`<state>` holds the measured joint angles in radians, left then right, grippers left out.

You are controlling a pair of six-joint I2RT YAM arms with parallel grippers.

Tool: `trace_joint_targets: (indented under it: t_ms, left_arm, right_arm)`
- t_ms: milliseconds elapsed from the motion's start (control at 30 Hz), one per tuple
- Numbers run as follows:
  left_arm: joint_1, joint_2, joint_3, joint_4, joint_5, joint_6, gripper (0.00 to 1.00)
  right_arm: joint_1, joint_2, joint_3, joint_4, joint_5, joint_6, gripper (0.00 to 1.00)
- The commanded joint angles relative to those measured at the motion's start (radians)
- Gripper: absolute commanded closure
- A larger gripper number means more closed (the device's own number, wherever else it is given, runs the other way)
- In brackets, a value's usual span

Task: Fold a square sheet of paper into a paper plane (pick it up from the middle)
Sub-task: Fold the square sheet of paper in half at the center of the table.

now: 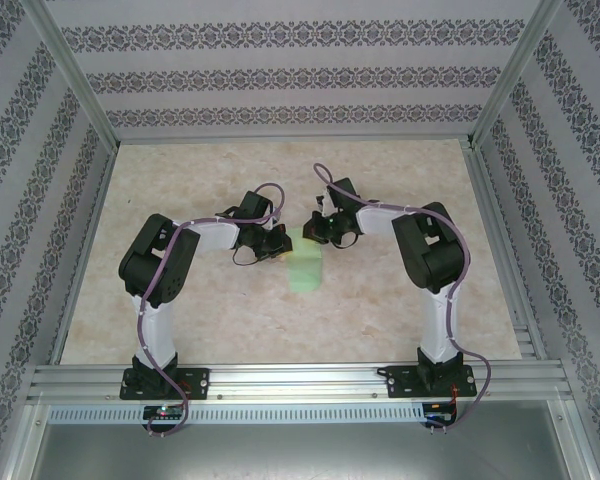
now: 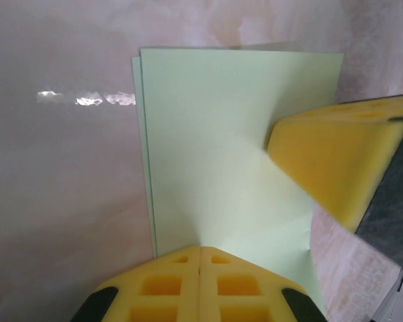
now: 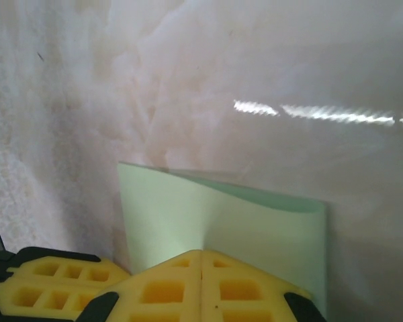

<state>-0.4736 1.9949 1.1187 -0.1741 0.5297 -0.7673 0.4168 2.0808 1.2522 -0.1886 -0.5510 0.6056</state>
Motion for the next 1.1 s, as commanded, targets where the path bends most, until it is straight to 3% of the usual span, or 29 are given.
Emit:
trace_joint_targets:
  t_ms: [0,300,500,833,1067]
  left_arm:
    - [-0.013,0.114,-0.102,-0.251,-0.162,0.023,1.0]
    - [-0.013,0.111,-0.13,-0.235,-0.16,0.016,1.0]
    - [-0.013,0.113,-0.119,-0.239,-0.16,0.021,1.0]
    - [-0.013,0.119,-0.114,-0.239,-0.168,0.022,1.0]
    - [-0.015,0.124,-0.115,-0.244,-0.177,0.022,1.0]
  right_arm:
    - [-0.057,0.021,-0.011,0.053,0.042,0.033,1.0]
    - [-0.088,0.003,0.022,0.045,0.101,0.062,1.0]
    - [-0.054,-0.145,-0.03,0.042,0.096,0.028,1.0]
    - [0.064,-0.163,-0.168,0.024,0.011,0.024,0.99]
    - [0.072,-0.161,-0.22,0.002,-0.039,-0.032,0.98]
